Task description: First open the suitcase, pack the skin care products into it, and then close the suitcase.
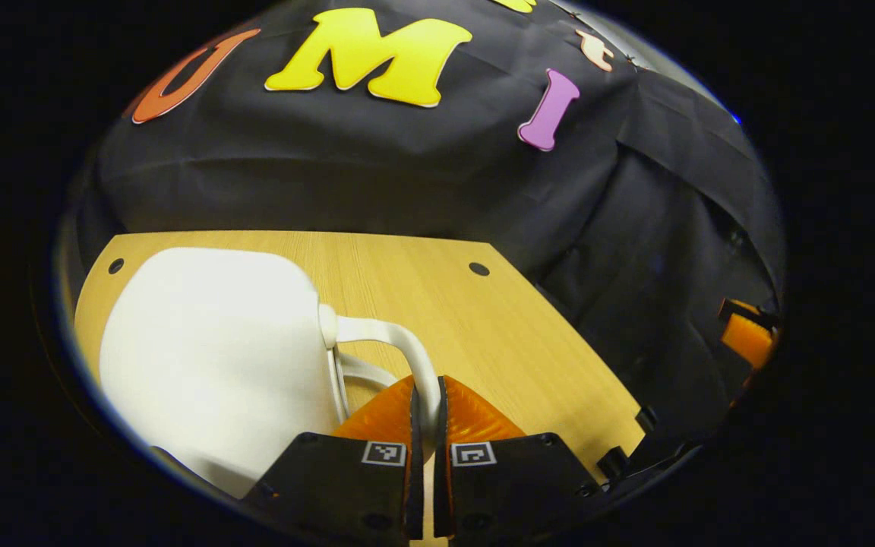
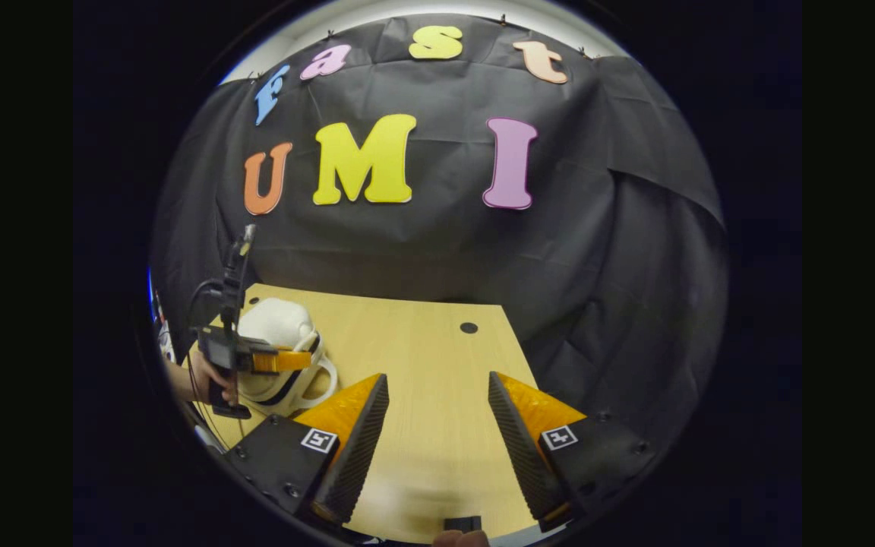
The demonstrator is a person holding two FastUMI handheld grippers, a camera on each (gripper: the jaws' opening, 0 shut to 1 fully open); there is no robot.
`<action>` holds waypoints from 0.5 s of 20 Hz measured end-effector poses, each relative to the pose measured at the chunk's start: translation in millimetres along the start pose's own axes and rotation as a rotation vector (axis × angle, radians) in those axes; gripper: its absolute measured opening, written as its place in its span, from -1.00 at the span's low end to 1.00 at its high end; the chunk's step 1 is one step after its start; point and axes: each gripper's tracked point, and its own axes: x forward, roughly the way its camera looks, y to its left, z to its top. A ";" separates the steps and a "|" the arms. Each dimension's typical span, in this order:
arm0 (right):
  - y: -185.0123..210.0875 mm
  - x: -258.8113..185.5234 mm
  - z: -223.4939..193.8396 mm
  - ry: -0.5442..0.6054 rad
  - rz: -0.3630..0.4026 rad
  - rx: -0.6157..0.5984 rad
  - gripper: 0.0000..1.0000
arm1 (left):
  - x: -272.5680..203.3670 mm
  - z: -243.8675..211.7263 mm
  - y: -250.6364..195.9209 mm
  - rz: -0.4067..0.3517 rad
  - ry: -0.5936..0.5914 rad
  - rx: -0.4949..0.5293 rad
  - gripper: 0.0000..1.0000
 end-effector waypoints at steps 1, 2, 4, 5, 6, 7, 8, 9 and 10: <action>-0.8 1.1 -1.1 0.004 0.003 0.001 0.58 | 6.0 -4.2 0.3 0.013 0.007 0.013 -0.84; -2.4 2.4 -2.3 0.009 0.004 0.003 0.58 | 9.6 -8.8 2.3 0.033 0.021 0.019 -0.85; -3.3 4.4 -3.0 0.013 0.009 0.006 0.58 | 16.8 -14.4 1.8 0.065 0.037 0.021 -0.84; -3.6 5.0 -2.5 0.012 0.012 0.007 0.58 | 19.2 -15.3 0.6 0.069 0.036 0.028 -0.84; -3.9 5.2 -2.1 0.011 0.016 0.008 0.58 | 18.6 -13.7 0.2 0.078 0.027 0.033 -0.80; -4.4 6.2 -2.3 0.009 0.020 0.009 0.58 | 19.6 -12.7 -2.1 0.072 0.020 0.024 -0.77; -4.2 7.9 -2.2 0.009 0.024 0.012 0.58 | 19.0 -12.6 -3.4 0.069 0.022 0.005 -0.68; -4.2 9.3 -2.4 0.010 0.028 0.013 0.55 | 19.3 -11.8 -7.9 0.051 0.021 -0.025 -0.66; -2.7 10.7 -1.0 0.007 0.034 0.011 0.56 | 16.3 -7.8 -15.2 0.023 0.015 -0.050 -0.43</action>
